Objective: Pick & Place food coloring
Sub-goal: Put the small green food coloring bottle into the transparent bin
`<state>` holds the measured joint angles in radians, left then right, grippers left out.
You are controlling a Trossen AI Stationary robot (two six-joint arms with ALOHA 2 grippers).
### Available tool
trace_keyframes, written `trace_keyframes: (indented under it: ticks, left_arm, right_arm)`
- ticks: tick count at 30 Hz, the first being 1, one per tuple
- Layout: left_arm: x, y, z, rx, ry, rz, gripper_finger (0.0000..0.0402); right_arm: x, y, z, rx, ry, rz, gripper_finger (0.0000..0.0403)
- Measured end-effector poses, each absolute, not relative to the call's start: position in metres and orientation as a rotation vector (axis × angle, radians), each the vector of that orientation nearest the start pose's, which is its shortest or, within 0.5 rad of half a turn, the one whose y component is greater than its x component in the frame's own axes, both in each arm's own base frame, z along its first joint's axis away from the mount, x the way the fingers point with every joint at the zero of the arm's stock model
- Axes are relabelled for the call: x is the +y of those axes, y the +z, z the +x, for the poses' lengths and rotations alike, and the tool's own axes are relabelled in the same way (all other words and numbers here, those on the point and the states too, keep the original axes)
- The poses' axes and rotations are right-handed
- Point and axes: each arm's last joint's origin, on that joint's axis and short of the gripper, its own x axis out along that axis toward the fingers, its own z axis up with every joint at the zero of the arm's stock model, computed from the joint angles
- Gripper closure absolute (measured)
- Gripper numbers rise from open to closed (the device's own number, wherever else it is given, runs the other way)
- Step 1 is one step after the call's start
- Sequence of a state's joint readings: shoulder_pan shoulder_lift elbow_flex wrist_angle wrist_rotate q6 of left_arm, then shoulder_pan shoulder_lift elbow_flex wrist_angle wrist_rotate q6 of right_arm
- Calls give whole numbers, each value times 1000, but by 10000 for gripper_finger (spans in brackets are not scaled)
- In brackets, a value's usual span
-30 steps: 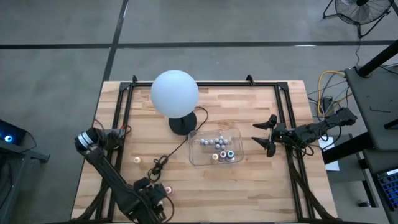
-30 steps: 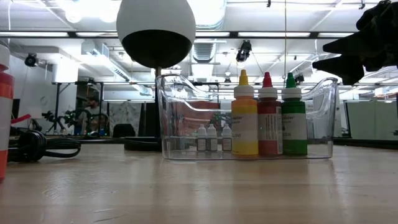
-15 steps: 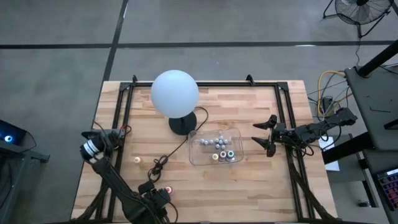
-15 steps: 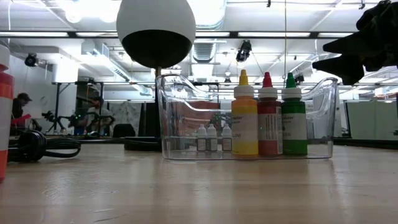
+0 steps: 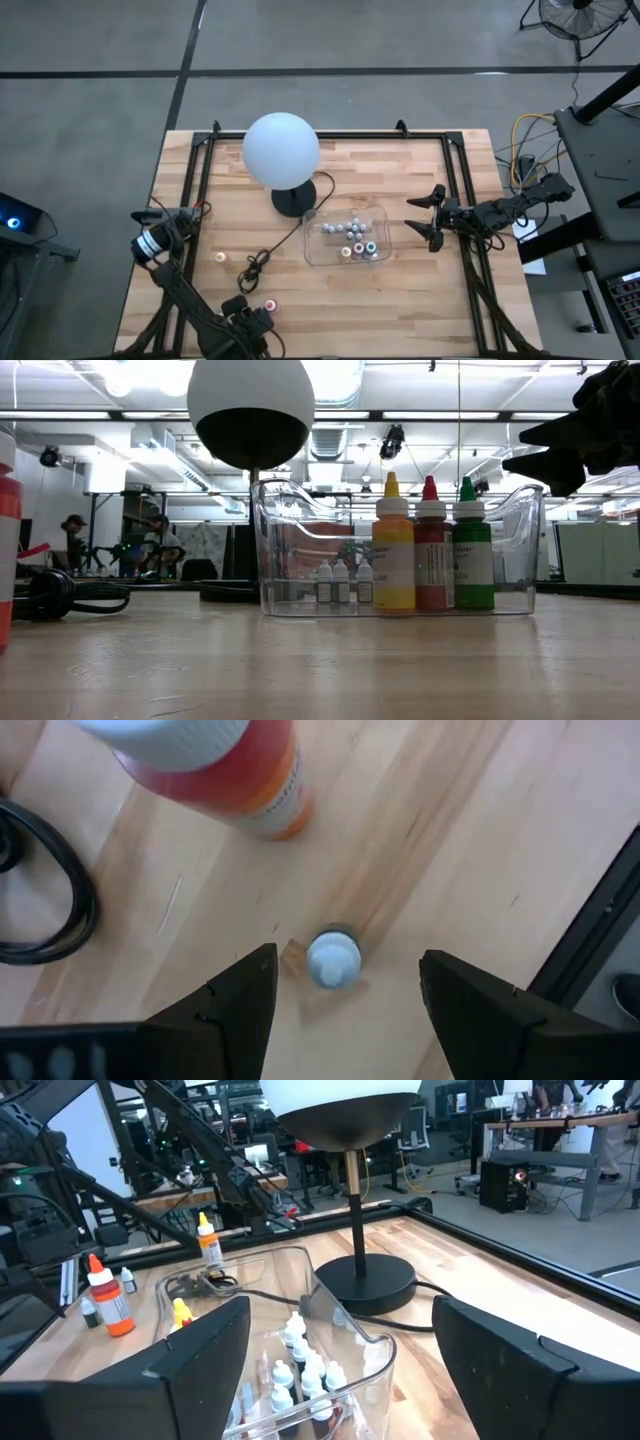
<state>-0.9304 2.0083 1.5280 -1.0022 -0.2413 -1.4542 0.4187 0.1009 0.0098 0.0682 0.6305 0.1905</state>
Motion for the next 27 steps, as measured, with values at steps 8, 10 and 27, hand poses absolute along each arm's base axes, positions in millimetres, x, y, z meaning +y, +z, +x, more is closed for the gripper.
trace_keyframes:
  ticks: [8, 10, 27]
  left_arm:
    - [-305, 187, 236, 1279, 406, -397, 213]
    - [-305, 187, 236, 1280, 405, -397, 236]
    - [-305, 187, 237, 1261, 399, -391, 334]
  right_arm:
    - [24, 165, 96, 0, -213, 178, 93]
    - [24, 166, 96, 0, -213, 178, 95]
    - [24, 166, 96, -1, -214, 179, 95]
